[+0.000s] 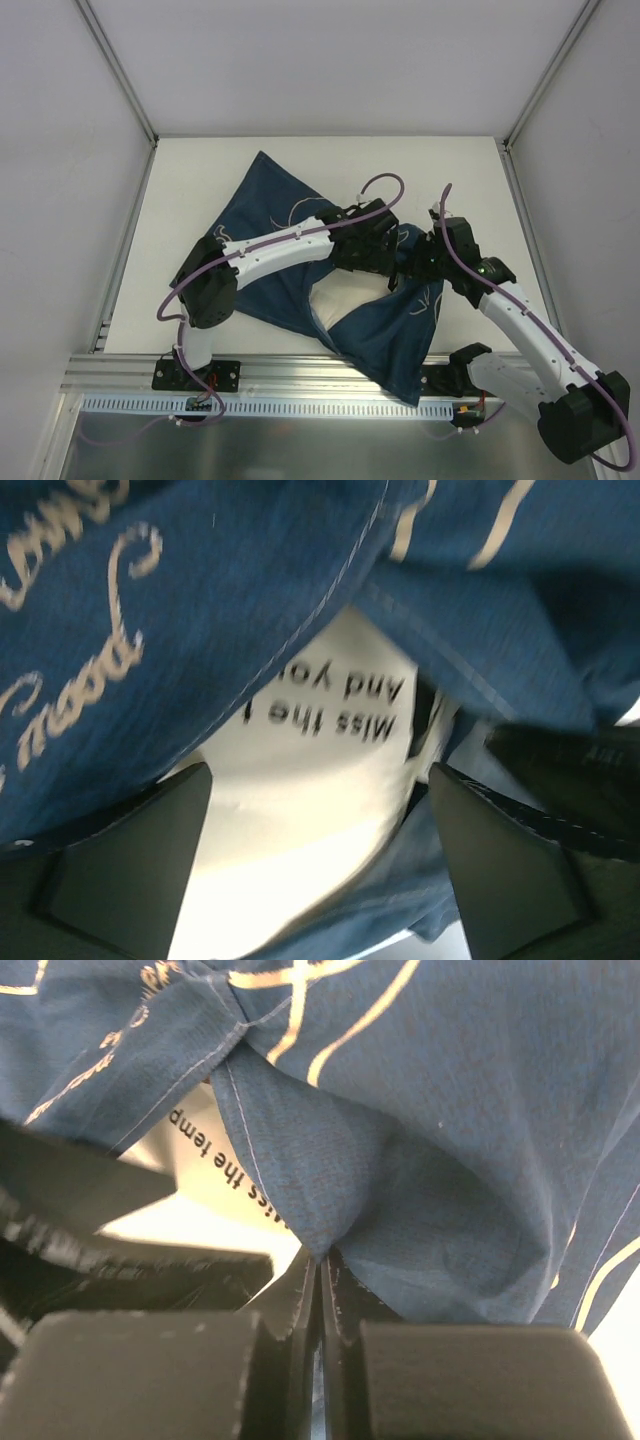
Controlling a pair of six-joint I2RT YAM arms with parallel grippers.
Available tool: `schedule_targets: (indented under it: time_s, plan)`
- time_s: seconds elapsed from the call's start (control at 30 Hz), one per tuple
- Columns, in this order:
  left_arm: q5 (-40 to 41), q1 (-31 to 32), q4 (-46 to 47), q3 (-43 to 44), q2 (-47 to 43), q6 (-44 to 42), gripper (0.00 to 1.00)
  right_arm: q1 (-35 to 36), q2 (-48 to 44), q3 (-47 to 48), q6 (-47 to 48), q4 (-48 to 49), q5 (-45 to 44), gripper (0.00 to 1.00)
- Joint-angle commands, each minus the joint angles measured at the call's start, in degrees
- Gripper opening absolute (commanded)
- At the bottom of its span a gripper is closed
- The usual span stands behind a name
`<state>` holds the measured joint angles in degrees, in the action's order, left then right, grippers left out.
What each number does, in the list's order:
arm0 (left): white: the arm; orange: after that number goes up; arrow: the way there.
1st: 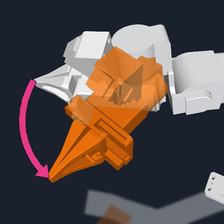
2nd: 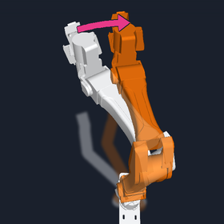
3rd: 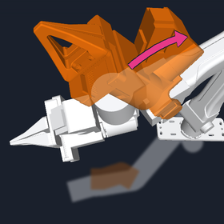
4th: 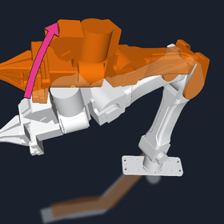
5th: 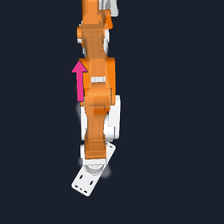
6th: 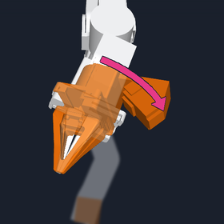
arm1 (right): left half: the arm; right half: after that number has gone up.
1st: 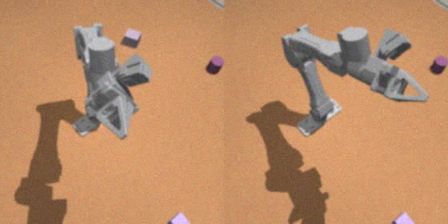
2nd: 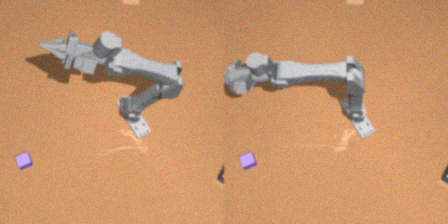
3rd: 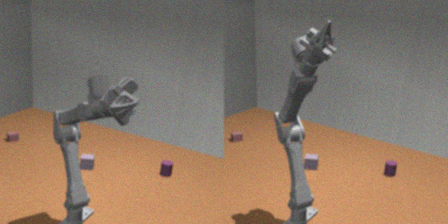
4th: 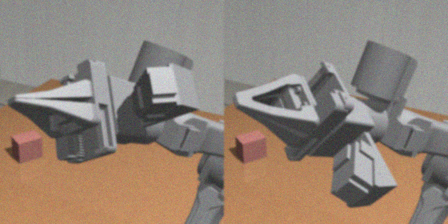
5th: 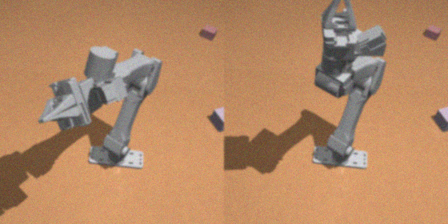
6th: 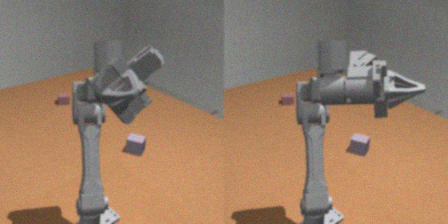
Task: Remove the pillowcase from the pillow
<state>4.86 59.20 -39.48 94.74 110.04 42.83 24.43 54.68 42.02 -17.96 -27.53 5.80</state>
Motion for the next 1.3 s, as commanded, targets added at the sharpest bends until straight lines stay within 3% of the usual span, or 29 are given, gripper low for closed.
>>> schedule_targets:
  time_s: [0.0,0.07,0.27,0.37,0.47,0.5,0.6,0.7,1.07,1.27]
  plan:
    - [1.47,-0.05,-0.06,4.31,2.63,-0.02,0.93,-0.61,-2.64,-0.01,-0.68,-2.0,1.05,0.01]
    - [0.68,0.21,0.02,5.28,4.91,-0.37,0.99,-0.69,-3.52,-0.01,-0.5,-2.44,0.61,0.01]
    - [1.73,1.36,-0.15,1.33,9.84,2.96,0.99,-1.13,-4.84,-0.27,-0.59,-3.41,0.09,0.01]
    - [1.64,1.36,-0.15,0.53,11.51,3.49,0.88,-1.31,-5.11,-0.62,-0.85,-3.41,0.0,0.01]
    - [0.59,1.36,-0.07,0.71,12.13,2.96,0.38,-1.57,-4.67,-0.45,-0.85,-3.67,-0.18,0.01]
    - [-0.2,1.27,-0.15,0.71,11.52,2.7,0.0,-1.66,-4.67,-0.36,-0.68,-3.76,-0.44,0.01]
    - [-2.57,0.13,0.02,-0.52,8.88,2.17,0.0,-2.27,-4.4,0.52,0.11,-4.55,-1.06,0.01]
    - [-4.34,-0.4,0.54,-3.41,-0.48,1.12,0.0,-3.5,-3.88,2.97,1.69,-6.3,-1.58,0.01]
    - [-11.54,-2.07,7.57,-23.44,-18.71,2.61,0.0,-5.97,1.04,11.76,4.33,-7.1,-2.73,0.01]
    - [-10.32,-2.16,11.09,-31.45,-30.91,4.19,0.0,-9.65,5.78,12.47,6.09,-5.96,-2.82,0.01]
